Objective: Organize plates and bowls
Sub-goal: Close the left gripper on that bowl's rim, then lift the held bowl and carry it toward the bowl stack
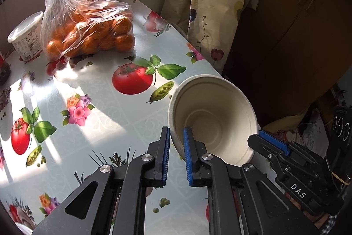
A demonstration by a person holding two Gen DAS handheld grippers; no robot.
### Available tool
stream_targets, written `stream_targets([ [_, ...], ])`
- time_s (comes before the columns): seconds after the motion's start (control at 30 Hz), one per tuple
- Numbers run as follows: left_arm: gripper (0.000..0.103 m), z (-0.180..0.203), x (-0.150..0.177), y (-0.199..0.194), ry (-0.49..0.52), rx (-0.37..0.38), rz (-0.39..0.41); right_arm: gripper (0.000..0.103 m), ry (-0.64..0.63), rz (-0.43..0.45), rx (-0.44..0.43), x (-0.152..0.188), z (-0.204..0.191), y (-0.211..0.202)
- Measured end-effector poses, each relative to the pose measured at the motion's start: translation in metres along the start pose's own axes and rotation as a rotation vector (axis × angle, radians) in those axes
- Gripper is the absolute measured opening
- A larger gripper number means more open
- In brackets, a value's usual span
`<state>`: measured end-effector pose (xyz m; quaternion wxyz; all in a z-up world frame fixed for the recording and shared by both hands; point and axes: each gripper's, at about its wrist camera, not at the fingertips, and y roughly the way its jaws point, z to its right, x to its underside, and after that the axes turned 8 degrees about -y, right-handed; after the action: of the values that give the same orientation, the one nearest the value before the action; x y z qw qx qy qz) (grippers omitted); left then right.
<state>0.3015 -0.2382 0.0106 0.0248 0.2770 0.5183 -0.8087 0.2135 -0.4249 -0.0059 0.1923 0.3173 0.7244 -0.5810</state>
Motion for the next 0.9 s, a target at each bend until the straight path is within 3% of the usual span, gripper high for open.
stream_targets([
  [0.9, 0.009, 0.003, 0.004, -0.008, -0.006, -0.002, 0.014, 0.02, 0.004, 0.021, -0.003, 0.002, -0.002, -0.012],
])
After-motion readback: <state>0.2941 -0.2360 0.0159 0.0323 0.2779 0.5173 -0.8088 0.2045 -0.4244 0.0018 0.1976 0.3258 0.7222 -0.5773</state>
